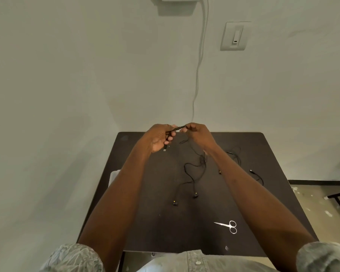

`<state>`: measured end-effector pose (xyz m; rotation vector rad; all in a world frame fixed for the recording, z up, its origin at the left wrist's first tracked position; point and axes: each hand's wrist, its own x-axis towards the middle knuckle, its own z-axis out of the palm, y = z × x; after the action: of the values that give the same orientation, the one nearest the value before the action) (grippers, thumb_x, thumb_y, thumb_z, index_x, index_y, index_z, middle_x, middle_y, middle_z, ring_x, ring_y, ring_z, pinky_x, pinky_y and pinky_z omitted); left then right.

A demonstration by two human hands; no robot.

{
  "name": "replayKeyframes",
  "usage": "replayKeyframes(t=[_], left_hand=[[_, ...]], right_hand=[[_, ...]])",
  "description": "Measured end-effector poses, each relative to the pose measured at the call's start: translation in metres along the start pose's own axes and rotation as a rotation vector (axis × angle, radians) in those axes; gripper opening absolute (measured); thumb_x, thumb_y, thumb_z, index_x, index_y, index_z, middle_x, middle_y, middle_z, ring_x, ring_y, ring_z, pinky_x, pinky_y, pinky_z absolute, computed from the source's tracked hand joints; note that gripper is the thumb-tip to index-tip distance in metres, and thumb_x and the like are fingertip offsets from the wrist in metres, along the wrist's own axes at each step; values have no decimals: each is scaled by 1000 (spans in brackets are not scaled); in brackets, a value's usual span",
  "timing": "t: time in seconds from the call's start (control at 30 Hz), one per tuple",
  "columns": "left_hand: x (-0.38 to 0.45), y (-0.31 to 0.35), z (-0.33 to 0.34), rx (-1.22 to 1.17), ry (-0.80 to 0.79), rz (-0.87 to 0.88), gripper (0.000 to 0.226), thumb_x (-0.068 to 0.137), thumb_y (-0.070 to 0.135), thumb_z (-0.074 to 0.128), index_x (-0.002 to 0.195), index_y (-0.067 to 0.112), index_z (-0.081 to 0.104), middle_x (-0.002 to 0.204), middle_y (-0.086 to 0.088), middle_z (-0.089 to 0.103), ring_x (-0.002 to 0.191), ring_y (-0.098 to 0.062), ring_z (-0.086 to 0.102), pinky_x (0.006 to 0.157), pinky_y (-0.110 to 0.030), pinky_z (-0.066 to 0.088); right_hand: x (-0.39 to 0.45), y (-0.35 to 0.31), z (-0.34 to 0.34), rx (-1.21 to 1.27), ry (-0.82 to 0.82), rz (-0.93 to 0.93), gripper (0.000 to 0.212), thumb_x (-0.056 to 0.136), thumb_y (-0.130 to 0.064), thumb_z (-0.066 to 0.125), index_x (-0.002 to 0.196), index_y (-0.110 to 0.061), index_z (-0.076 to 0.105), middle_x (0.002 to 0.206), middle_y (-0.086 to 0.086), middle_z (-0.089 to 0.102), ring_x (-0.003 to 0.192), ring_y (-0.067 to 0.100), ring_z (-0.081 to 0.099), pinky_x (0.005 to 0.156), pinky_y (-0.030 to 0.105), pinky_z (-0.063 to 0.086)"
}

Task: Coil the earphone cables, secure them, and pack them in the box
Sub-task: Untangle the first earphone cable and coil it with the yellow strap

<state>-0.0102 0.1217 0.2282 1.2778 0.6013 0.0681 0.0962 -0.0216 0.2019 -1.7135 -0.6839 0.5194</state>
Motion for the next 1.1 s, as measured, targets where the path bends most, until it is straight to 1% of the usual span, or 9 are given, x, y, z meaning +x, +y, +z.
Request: replayKeyframes(t=[0.1, 0.2, 0.33, 0.47, 0.6, 0.77, 0.9, 1.0, 1.1], left_hand=[[-4, -4, -6, 62, -60, -65, 19, 97, 14, 52, 101, 2, 66, 60, 1, 51, 45, -6, 36, 39, -19, 27], [-8, -11, -5, 71, -170, -122, 21, 97, 20, 53, 100, 3, 65, 60, 2, 48, 43, -5, 34, 40, -19, 26], [-15, -16, 1, -102, -293, -134, 17, 98, 17, 48, 99, 7, 61, 59, 2, 49, 41, -5, 35, 39, -19, 26], [-19, -22, 8, -182, -340, -68, 21, 98, 23, 47, 104, 8, 61, 52, 6, 38, 40, -5, 27, 43, -21, 18], [-21, -28, 15, -351, -332, -19, 26, 100, 29, 47, 89, 10, 58, 53, 5, 38, 40, -5, 29, 44, -21, 19], [-18, -32, 30, -572, -273, 44, 39, 99, 43, 45, 73, 13, 48, 39, 7, 32, 29, -6, 24, 32, -19, 23], [-18, -32, 32, -665, -186, 132, 37, 96, 41, 53, 74, 12, 53, 44, 6, 32, 36, -8, 27, 41, -23, 22], [-18, -31, 34, -713, -122, 184, 31, 98, 36, 51, 77, 13, 56, 53, 4, 40, 45, -9, 36, 49, -24, 30], [-16, -32, 38, -704, -79, 203, 28, 100, 29, 47, 80, 13, 56, 65, 0, 56, 57, -13, 53, 57, -27, 44]], right_hand=[[-1, 2, -4, 43, -42, -16, 19, 95, -11, 59, 106, 0, 71, 85, 13, 72, 72, 15, 64, 77, 18, 52], [0, 1, -3, 33, -71, -9, 21, 97, -11, 57, 112, -3, 69, 83, 14, 73, 63, 17, 63, 72, 26, 55], [-3, 0, 0, 37, -58, -17, 16, 96, -11, 57, 104, -1, 68, 73, 8, 72, 53, 19, 62, 53, 28, 51], [-10, 7, 1, 64, -76, 2, 17, 94, -15, 60, 97, -5, 73, 73, 10, 70, 53, 18, 60, 50, 27, 46], [-15, 16, 4, 75, -98, 21, 19, 97, -24, 59, 104, -14, 74, 70, 8, 64, 52, 14, 53, 54, 23, 45], [-30, 26, 13, 20, -154, 23, 22, 101, -17, 51, 93, -7, 70, 65, 4, 60, 49, 14, 48, 51, 23, 42], [-45, 32, 16, -12, -197, 92, 25, 102, -17, 48, 100, -2, 68, 67, 4, 59, 47, 10, 46, 47, 21, 39], [-54, 31, 18, -55, -234, 122, 22, 102, -22, 48, 103, -13, 68, 66, 2, 58, 46, 9, 45, 45, 20, 39], [-60, 30, 17, -93, -271, 156, 26, 102, -22, 49, 105, -3, 67, 65, 4, 58, 44, 12, 44, 45, 23, 38]])
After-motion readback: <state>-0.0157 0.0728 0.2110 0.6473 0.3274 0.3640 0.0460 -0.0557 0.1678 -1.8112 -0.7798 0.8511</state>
